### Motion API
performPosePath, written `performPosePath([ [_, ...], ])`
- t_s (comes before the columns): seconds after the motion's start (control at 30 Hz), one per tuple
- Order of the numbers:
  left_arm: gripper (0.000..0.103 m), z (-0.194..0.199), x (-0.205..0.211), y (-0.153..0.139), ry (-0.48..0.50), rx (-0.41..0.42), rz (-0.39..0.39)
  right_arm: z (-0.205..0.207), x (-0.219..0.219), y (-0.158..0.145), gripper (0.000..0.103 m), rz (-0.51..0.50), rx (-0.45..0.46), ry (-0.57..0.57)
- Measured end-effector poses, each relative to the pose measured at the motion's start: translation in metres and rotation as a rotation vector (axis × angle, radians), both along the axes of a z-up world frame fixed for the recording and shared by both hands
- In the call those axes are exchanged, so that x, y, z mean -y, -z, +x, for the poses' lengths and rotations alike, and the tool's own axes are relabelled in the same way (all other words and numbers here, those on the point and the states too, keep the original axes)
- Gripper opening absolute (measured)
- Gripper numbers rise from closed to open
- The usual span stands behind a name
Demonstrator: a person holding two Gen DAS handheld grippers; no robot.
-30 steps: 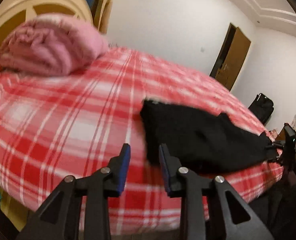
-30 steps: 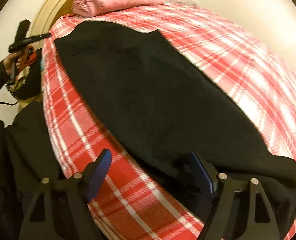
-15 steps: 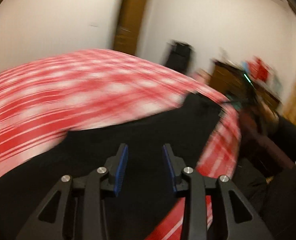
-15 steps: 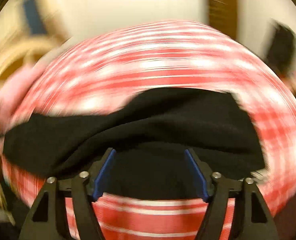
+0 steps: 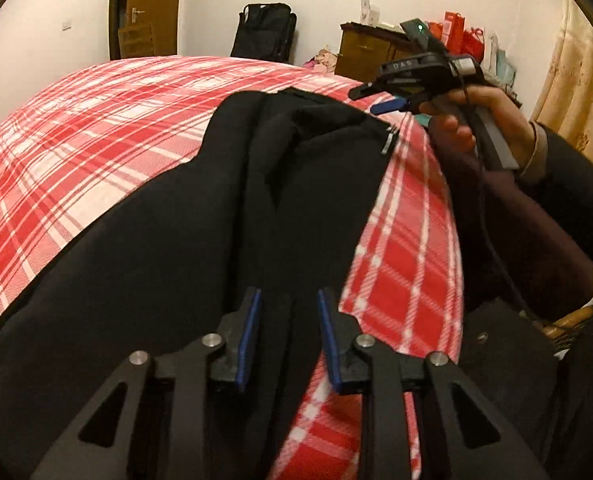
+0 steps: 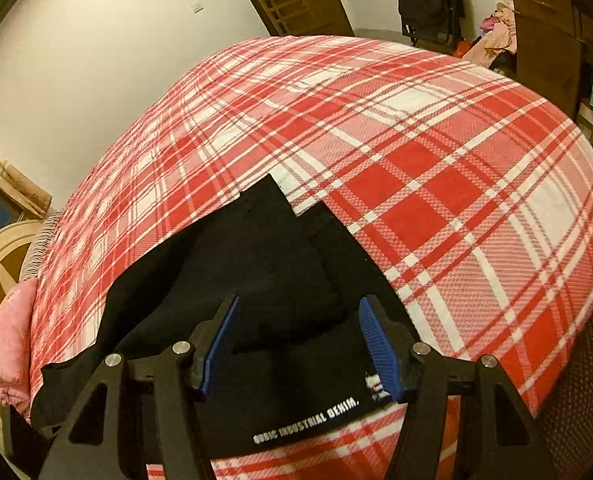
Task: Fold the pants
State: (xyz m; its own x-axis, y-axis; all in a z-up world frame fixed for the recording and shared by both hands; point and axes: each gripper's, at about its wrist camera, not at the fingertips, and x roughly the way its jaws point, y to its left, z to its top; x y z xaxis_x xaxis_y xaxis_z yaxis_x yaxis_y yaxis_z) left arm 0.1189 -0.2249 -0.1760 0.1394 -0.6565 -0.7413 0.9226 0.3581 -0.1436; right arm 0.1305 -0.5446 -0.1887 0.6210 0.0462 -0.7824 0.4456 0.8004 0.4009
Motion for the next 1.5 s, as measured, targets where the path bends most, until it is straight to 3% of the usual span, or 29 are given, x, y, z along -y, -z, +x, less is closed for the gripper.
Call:
performPosePath([
  [0.07, 0.024, 0.002, -0.005, -0.001, -0.011, -0.010, -0.003, 0.004, 0.003, 0.006, 0.060, 0.005, -0.010, 0.003],
  [0.13, 0.015, 0.006, -0.009, -0.001, -0.022, -0.017, 0.002, 0.009, 0.003, 0.011, 0.040, 0.008, -0.002, -0.009],
  [0.2, 0.010, 0.011, -0.011, -0.001, -0.030, -0.034, -0.007, 0.011, 0.001, 0.009, 0.012, 0.011, 0.014, -0.024],
  [0.27, 0.005, 0.014, -0.010, -0.004, -0.036, -0.044, -0.029, 0.012, 0.001, 0.004, 0.009, 0.015, 0.033, -0.031],
  [0.43, 0.004, 0.015, -0.018, -0.023, -0.023, -0.046, -0.118, -0.007, 0.008, -0.040, 0.003, -0.057, 0.129, -0.027],
  [0.53, 0.004, 0.013, -0.021, -0.027, -0.009, -0.039, -0.129, -0.024, 0.010, -0.055, 0.003, -0.110, 0.137, -0.033],
  [0.77, 0.004, 0.008, -0.014, -0.007, 0.010, -0.074, -0.116, -0.045, 0.018, -0.026, 0.003, -0.096, 0.062, 0.000],
  [0.93, 0.004, 0.004, -0.010, -0.008, -0.035, 0.016, -0.075, -0.049, 0.025, -0.016, 0.003, -0.070, 0.053, 0.030],
  [1.0, 0.016, 0.005, -0.007, -0.007, -0.056, 0.021, -0.059, -0.048, 0.025, -0.020, 0.003, -0.078, 0.063, 0.038],
  [1.07, 0.047, 0.000, -0.007, -0.007, -0.048, 0.042, -0.068, -0.046, 0.026, -0.024, 0.003, -0.084, 0.072, 0.037],
  [1.13, 0.057, -0.007, -0.005, -0.008, -0.032, 0.073, -0.076, -0.045, 0.025, -0.026, 0.003, -0.090, 0.075, 0.036],
  [1.23, 0.057, -0.009, 0.004, -0.003, -0.019, 0.088, -0.044, -0.044, 0.025, -0.026, 0.003, -0.089, 0.074, 0.038],
  [1.3, 0.052, -0.007, 0.010, 0.004, -0.017, 0.082, -0.010, -0.043, 0.025, -0.024, 0.003, -0.088, 0.071, 0.038],
  [1.37, 0.029, -0.001, 0.012, 0.009, -0.041, 0.083, 0.009, -0.044, 0.026, -0.024, 0.003, -0.085, 0.074, 0.039],
  [1.4, 0.023, 0.003, 0.010, 0.007, -0.053, 0.067, 0.002, -0.045, 0.026, -0.026, 0.003, -0.083, 0.081, 0.039],
  [1.43, 0.006, 0.007, 0.009, 0.006, -0.064, 0.045, -0.002, -0.047, 0.027, -0.028, 0.003, -0.084, 0.089, 0.041],
  [1.5, 0.007, 0.016, 0.000, 0.000, -0.082, -0.016, -0.050, -0.051, 0.028, -0.034, 0.003, -0.085, 0.103, 0.046],
])
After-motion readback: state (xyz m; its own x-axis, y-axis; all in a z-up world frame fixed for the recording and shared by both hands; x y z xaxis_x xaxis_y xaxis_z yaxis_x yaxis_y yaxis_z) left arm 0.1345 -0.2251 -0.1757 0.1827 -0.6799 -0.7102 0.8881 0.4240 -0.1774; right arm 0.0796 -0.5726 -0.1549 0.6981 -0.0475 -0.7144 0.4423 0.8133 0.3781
